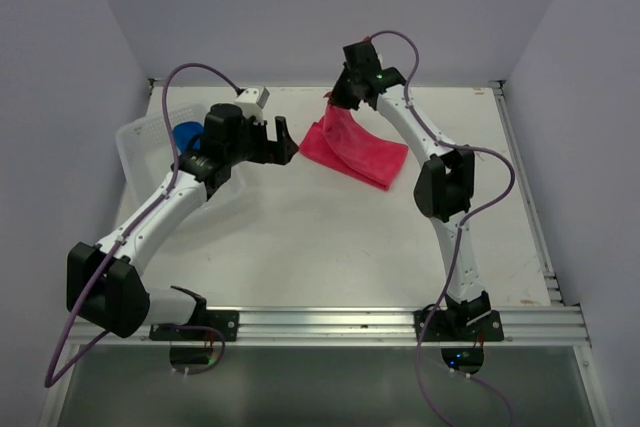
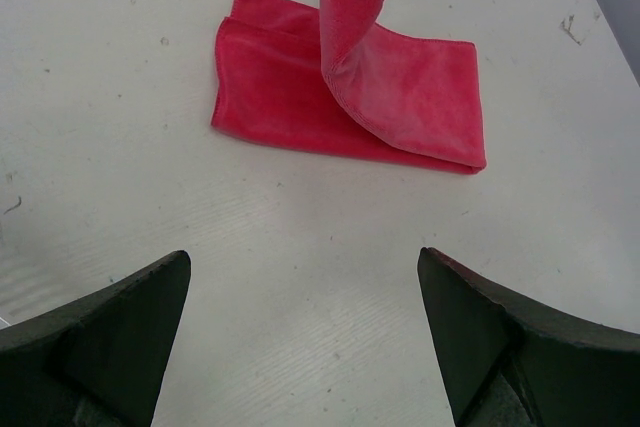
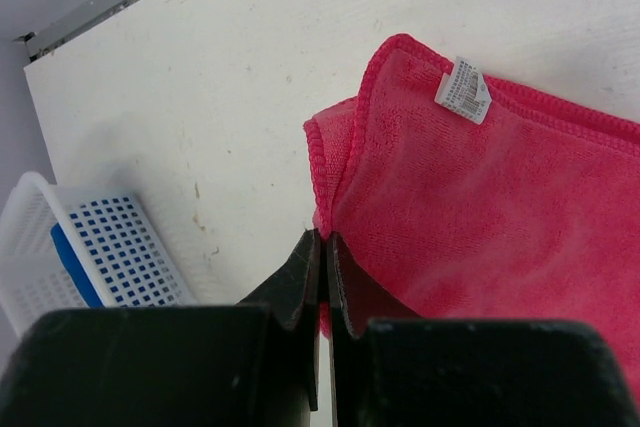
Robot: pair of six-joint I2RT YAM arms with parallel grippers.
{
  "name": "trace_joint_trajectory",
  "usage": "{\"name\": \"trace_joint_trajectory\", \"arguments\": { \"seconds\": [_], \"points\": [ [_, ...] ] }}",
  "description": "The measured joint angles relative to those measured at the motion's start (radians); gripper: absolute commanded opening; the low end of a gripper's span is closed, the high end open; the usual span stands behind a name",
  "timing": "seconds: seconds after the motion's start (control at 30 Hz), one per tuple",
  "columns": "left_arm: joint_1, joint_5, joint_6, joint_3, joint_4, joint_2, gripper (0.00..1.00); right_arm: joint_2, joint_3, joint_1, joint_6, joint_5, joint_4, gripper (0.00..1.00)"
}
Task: Roll the towels
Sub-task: Fold the towel
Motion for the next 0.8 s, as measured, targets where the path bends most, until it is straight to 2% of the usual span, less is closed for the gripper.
{"name": "trace_joint_trajectory", "arguments": {
  "seconds": [0.13, 0.27, 0.3, 0.37, 0.43, 0.5, 0.7, 0.8],
  "points": [
    [0.0, 0.005, -0.003, 0.0, 0.0, 0.004, 1.0, 0.035, -0.003, 0.0, 0.01, -0.003, 0.024, 0.0],
    [0.0, 0.007, -0.004, 0.0, 0.0, 0.008, 1.0, 0.075, -0.007, 0.0, 0.023, -0.03, 0.06, 0.14],
    [0.0, 0.008, -0.004, 0.0, 0.0, 0.008, 1.0, 0.086, -0.007, 0.0, 0.027, -0.044, 0.074, 0.26],
    [0.0, 0.011, -0.004, 0.0, 0.0, 0.008, 1.0, 0.107, -0.007, 0.0, 0.037, -0.069, 0.103, 0.31],
    [0.0, 0.015, -0.005, 0.0, 0.0, 0.009, 1.0, 0.136, 0.003, 0.001, 0.047, -0.1, 0.132, 0.41],
    [0.0, 0.015, -0.005, 0.0, 0.0, 0.01, 1.0, 0.157, 0.008, 0.002, 0.053, -0.117, 0.155, 0.47],
    [0.0, 0.015, -0.005, 0.0, 0.0, 0.013, 1.0, 0.159, 0.003, 0.003, 0.043, -0.137, 0.172, 0.49],
    [0.0, 0.015, -0.004, 0.0, 0.0, 0.013, 1.0, 0.087, -0.1, -0.005, 0.022, -0.137, 0.183, 0.47]
  ]
}}
